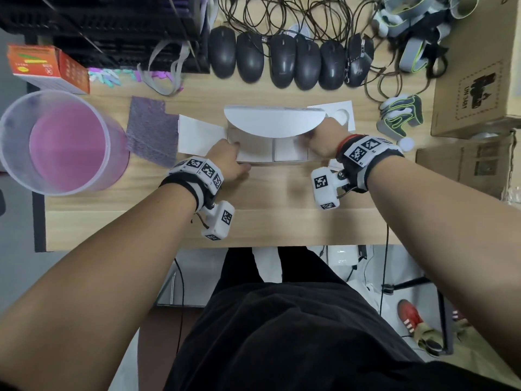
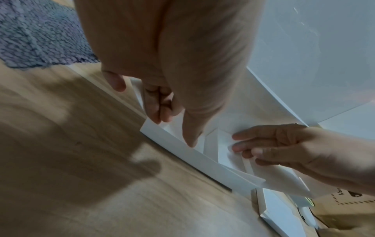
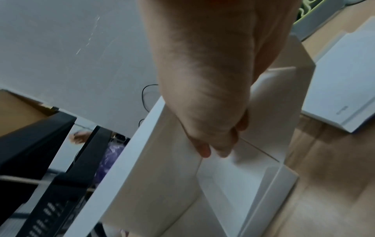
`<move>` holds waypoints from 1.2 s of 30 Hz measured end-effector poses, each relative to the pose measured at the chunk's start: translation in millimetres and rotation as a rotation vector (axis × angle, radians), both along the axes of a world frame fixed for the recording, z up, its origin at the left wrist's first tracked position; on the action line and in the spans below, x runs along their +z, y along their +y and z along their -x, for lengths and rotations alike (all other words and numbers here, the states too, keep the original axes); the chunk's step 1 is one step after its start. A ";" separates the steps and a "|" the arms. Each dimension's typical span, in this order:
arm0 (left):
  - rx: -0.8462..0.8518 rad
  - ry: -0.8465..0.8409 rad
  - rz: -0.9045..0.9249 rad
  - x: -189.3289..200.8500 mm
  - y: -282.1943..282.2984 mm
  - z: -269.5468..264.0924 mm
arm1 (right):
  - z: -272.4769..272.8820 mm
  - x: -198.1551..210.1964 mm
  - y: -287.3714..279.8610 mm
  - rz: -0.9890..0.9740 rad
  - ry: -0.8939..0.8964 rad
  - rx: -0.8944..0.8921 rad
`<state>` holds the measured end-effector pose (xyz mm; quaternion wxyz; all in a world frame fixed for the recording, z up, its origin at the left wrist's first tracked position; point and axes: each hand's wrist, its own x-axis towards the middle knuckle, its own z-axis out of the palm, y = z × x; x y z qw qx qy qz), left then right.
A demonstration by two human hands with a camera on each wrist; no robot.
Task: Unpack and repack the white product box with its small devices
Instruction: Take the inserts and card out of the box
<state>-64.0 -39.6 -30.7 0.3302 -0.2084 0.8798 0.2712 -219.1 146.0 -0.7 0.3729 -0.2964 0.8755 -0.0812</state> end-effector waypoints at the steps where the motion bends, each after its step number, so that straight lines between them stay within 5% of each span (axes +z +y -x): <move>1: -0.017 -0.022 0.028 -1.6 1.7 1.7 | 0.9 4.0 -0.3 0.056 -0.025 -0.042; 4: -0.009 -0.073 0.065 -6.0 9.1 1.1 | 3.9 2.3 -4.2 0.140 -0.100 -0.123; 9: 0.034 -0.041 0.024 -11.5 15.4 -2.9 | 15.7 -15.6 -6.6 0.004 -0.125 -0.130; 16: -0.142 -0.149 0.023 -16.3 12.4 11.1 | 26.0 -17.1 -6.0 -0.004 -0.165 -0.134; 22: -0.094 -0.091 0.030 -18.3 15.1 12.8 | 31.4 -10.7 -3.5 0.175 -0.305 -0.449; 29: 0.004 -0.022 0.004 -3.7 21.9 5.3 | 29.0 -20.6 -0.5 0.006 -0.299 -0.295; 36: 0.113 0.002 0.005 -5.6 23.9 15.5 | 35.0 -15.0 10.5 0.131 -0.276 -0.295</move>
